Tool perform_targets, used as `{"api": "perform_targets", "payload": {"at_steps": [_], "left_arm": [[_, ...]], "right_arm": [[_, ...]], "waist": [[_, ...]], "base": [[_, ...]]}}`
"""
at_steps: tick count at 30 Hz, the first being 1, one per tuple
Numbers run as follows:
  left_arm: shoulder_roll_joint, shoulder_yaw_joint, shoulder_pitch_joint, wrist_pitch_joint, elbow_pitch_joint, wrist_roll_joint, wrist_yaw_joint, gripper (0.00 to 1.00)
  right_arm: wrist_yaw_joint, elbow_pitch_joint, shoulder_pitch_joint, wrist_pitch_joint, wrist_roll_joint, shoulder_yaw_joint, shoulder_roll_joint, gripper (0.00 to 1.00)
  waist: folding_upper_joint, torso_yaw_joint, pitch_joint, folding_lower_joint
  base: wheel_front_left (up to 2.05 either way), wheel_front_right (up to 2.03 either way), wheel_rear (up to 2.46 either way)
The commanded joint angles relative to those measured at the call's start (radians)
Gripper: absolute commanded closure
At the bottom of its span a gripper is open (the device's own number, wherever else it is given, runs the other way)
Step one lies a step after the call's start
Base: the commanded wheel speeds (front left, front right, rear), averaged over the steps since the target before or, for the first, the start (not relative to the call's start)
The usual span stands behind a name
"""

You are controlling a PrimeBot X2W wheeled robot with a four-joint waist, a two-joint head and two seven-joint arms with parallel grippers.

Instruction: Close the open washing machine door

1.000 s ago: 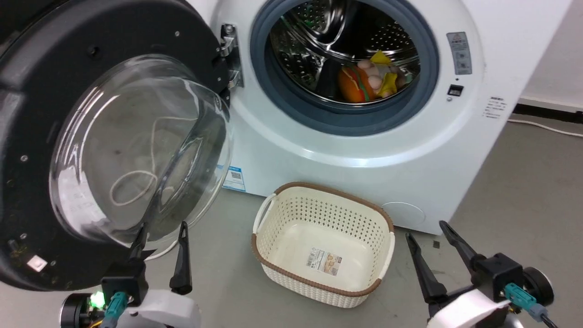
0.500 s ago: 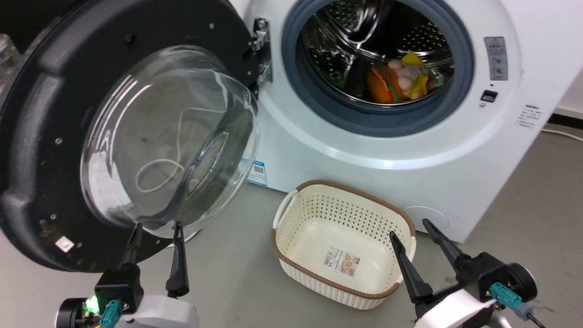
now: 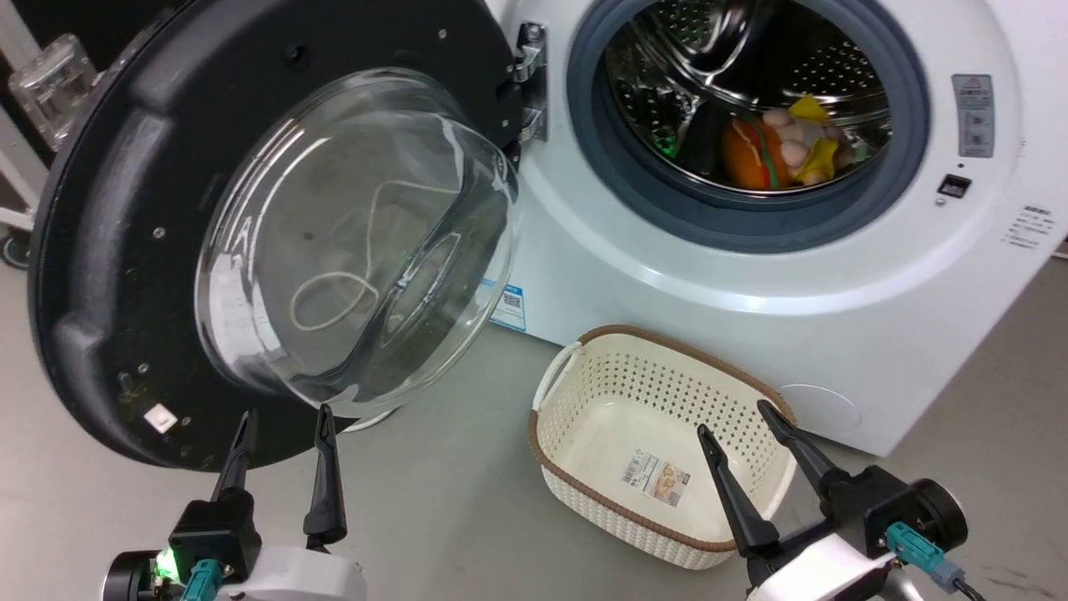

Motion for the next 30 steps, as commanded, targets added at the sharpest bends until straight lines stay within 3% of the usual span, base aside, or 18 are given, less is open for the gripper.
{"api": "perform_targets", "payload": {"at_steps": [1, 2, 10, 18, 23, 30], "left_arm": [[0.0, -0.002, 0.013, -0.01, -0.007, 0.0, 0.0, 0.81], [0.0, -0.003, 0.013, -0.012, -0.01, 0.005, -0.005, 1.0], [0.007, 0.065, -0.019, -0.029, -0.109, -0.009, -0.027, 1.0], [0.065, 0.192, -0.116, -0.044, -0.181, -0.077, -0.084, 1.0], [0.134, 0.293, -0.228, -0.029, -0.093, -0.198, -0.106, 1.0], [0.189, 0.41, -0.413, 0.214, 0.164, -0.475, -0.076, 1.0]], "right_arm": [[0.0, 0.005, -0.015, -0.01, 0.01, 0.006, 0.001, 0.0], [0.0, 0.005, -0.014, -0.012, 0.01, 0.006, 0.001, 0.0], [0.001, 0.002, -0.003, -0.029, 0.011, -0.001, 0.002, 0.0], [0.001, -0.004, 0.004, -0.044, 0.008, -0.011, 0.003, 0.0], [0.001, -0.01, 0.009, -0.054, 0.01, -0.015, 0.003, 0.0], [0.001, -0.023, 0.028, -0.069, 0.02, -0.025, 0.004, 0.0]], "waist": [[0.0, 0.009, 0.003, -0.0001], [0.0, 0.014, 0.003, -0.0001], [0.0, 0.049, 0.009, -0.0001], [0.0, 0.077, 0.018, -0.0001], [0.0, 0.095, 0.022, -0.0001], [0.0, 0.113, 0.026, -0.0001]], "base": [[0.0, 0.0, 0.0], [0.0, 0.0, 0.0], [0.0, 0.0, 0.0], [0.0, 0.0, 0.0], [0.0, 0.0, 0.0], [0.0, 0.0, 0.0]]}}
